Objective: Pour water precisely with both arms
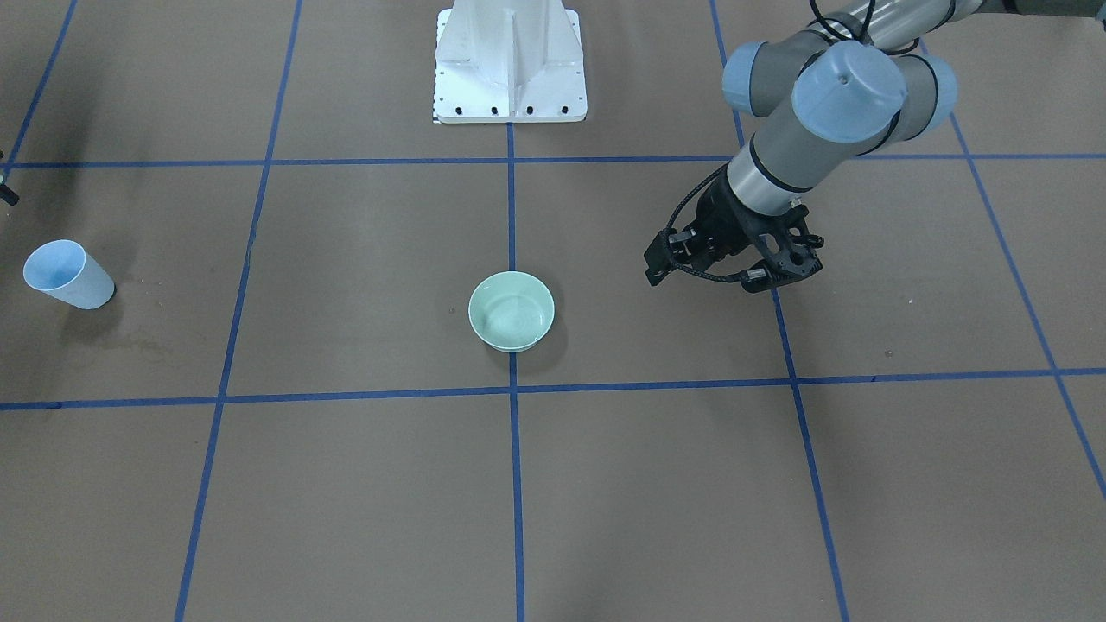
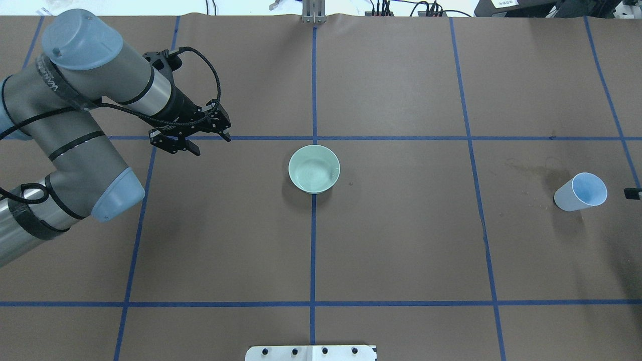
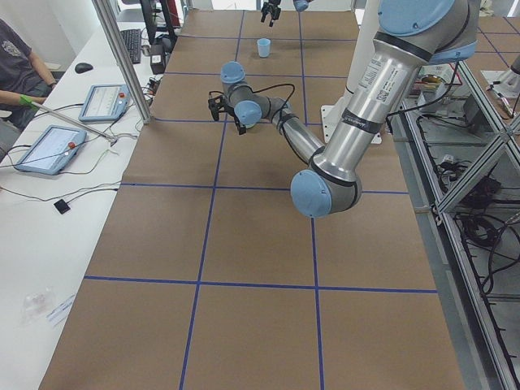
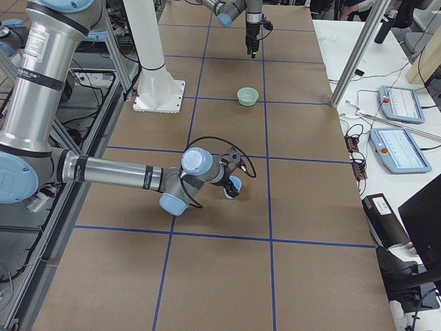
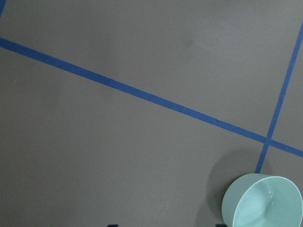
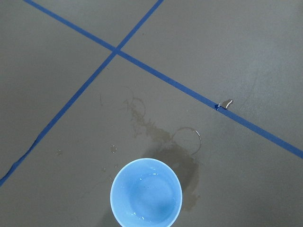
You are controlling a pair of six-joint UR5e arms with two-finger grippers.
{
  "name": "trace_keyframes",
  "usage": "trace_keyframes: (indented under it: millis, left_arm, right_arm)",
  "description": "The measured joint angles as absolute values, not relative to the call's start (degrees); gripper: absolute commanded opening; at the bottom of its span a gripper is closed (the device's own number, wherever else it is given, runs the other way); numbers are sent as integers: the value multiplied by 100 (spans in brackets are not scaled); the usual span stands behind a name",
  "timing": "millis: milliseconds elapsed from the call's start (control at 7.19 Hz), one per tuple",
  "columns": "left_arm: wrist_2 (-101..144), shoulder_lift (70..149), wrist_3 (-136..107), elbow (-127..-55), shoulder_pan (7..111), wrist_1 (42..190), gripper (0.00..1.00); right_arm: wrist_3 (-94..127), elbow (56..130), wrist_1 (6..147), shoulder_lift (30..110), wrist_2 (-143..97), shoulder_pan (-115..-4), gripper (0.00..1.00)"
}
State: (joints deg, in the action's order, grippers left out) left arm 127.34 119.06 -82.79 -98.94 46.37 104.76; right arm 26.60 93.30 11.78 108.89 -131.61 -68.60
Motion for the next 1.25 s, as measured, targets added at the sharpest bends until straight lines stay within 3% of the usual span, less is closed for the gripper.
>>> trace_keyframes:
  millis: [417, 1252]
  left_arm:
    - [12721, 11906, -8279, -9886, 4627, 10477, 77]
    - [12718, 11901, -8279, -9907, 4640, 10482, 77]
  right_arm:
    - [2989, 8606, 19, 10879, -12460, -6217, 99]
    - [2963, 8475, -175, 10733, -11371, -5215, 98]
